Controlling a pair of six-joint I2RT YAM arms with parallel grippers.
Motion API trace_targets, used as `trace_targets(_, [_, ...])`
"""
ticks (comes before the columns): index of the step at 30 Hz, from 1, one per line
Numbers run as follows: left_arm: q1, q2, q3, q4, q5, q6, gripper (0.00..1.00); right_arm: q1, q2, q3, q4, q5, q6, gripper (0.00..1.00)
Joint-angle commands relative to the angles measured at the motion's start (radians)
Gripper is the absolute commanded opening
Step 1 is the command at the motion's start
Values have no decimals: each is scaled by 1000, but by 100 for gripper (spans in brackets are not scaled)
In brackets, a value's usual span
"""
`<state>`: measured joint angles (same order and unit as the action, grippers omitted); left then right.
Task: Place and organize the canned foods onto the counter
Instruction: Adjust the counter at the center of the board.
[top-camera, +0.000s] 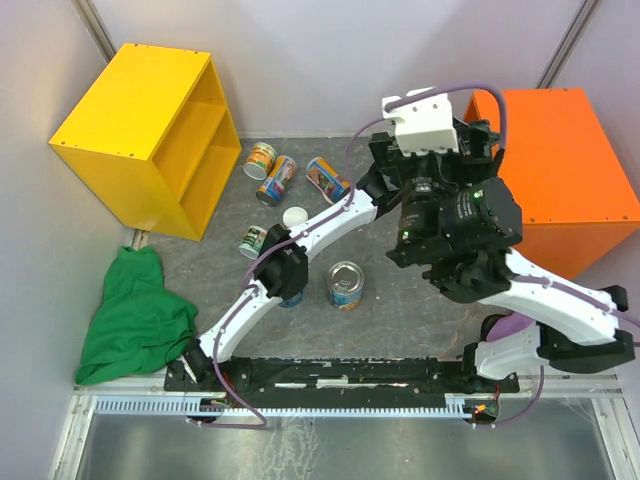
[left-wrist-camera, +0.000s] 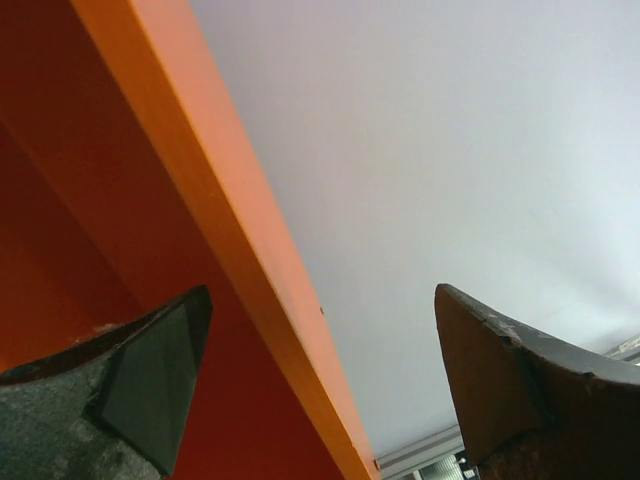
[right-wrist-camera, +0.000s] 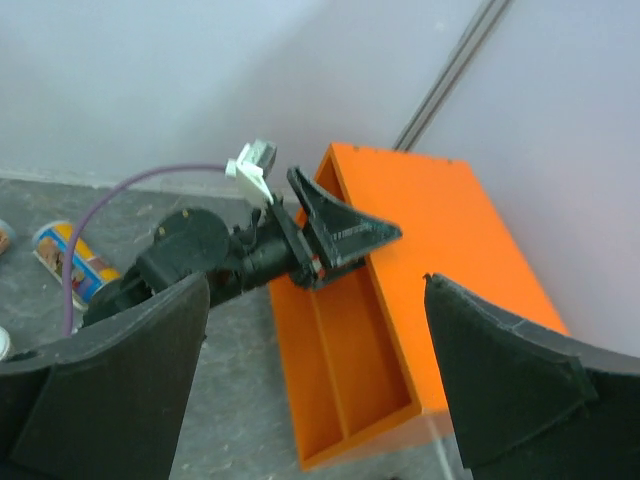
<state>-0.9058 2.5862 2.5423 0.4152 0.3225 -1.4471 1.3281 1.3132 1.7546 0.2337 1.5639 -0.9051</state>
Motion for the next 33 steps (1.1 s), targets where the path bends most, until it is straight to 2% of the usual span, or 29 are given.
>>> trace_targets(1, [-8, 29, 49, 61, -6, -59, 97, -7, 47, 172, 332, 213, -456, 96])
trace_targets(3, [-9, 36, 56, 62, -11, -61, 94, -25, 83, 212, 387, 232, -546, 98])
trace_targets(5, [-11, 44, 60, 68, -17, -64, 92, -40, 124, 244, 538, 261, -691, 99])
trace_targets(6, [-12, 46, 62, 71, -21, -66, 90, -42, 131, 245, 543, 267, -689, 99])
trace_targets(10, [-10, 53, 66, 83, -25, -73, 85, -38, 164, 221, 432, 267, -628, 99])
trace_targets(13, [-9, 51, 66, 89, -23, -73, 85, 12, 229, 269, 438, 236, -641, 99])
trace_targets(17, [-3, 44, 50, 111, -4, -75, 85, 137, 331, 419, 347, 166, -624, 99])
trace_targets(21, [3, 27, 15, 143, 23, -65, 86, 251, 448, 640, 97, 110, -500, 99])
trace_targets(23, [6, 25, 6, 161, 37, -60, 87, 302, 507, 738, 43, 85, -472, 99])
trace_targets(25, [10, 26, 1, 183, 50, -61, 88, 349, 553, 846, -84, 53, -372, 99])
trace_targets(27, [13, 26, -5, 201, 62, -63, 88, 394, 573, 921, -292, -1, -190, 99])
trace_targets(31, [19, 23, -24, 234, 86, -64, 89, 450, 530, 948, -737, -192, 286, 99])
trace_targets(33, [21, 20, -31, 241, 99, -64, 89, 447, 500, 940, -899, -318, 469, 99])
